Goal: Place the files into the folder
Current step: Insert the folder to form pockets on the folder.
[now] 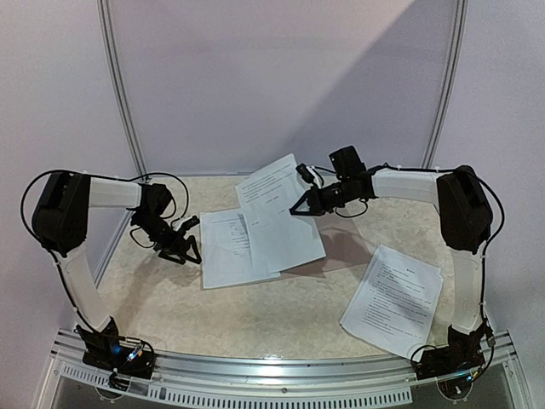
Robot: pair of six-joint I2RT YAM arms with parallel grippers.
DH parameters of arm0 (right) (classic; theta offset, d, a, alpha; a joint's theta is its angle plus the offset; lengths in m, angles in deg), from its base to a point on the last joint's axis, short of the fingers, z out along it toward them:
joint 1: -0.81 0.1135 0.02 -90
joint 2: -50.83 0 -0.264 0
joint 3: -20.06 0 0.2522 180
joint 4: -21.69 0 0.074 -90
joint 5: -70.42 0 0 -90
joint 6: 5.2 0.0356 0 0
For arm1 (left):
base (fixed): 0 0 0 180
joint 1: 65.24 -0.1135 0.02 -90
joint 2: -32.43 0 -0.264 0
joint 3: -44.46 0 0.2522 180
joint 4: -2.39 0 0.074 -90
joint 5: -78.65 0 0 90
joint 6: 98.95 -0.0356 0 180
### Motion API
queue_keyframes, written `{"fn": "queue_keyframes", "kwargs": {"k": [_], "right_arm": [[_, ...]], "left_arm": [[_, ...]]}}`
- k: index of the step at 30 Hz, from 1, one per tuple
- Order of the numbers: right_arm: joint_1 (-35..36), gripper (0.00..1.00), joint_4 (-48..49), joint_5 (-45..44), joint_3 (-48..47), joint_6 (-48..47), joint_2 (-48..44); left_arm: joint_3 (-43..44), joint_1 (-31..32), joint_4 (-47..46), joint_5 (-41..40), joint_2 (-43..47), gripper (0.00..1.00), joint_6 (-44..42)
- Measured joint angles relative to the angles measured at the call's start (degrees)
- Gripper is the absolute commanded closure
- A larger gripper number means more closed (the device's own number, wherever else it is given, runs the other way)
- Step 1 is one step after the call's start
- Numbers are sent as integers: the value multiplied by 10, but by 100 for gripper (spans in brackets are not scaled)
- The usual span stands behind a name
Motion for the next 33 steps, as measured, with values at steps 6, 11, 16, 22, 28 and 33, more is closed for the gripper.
{"fn": "queue_keyframes", "kwargs": {"k": [6, 11, 16, 22, 28, 33], "right_arm": [[10, 100, -55, -6, -106, 57, 78], [16, 100, -87, -10, -116, 92, 120], [22, 100, -84, -7, -119, 135, 126], [38, 100, -66, -2, -155, 188, 153], [47, 100, -63, -26, -167, 217, 164], [46, 100, -57, -42, -195, 228, 170]], "left_arm": [[9, -3, -5, 22, -15, 22, 23], [11, -4, -8, 39, -22, 24, 37], [12, -5, -10, 53, -28, 25, 43], [16, -7, -8, 60, -34, 26, 49], [18, -7, -8, 67, -37, 26, 51], [18, -7, -7, 67, -37, 26, 51]]}}
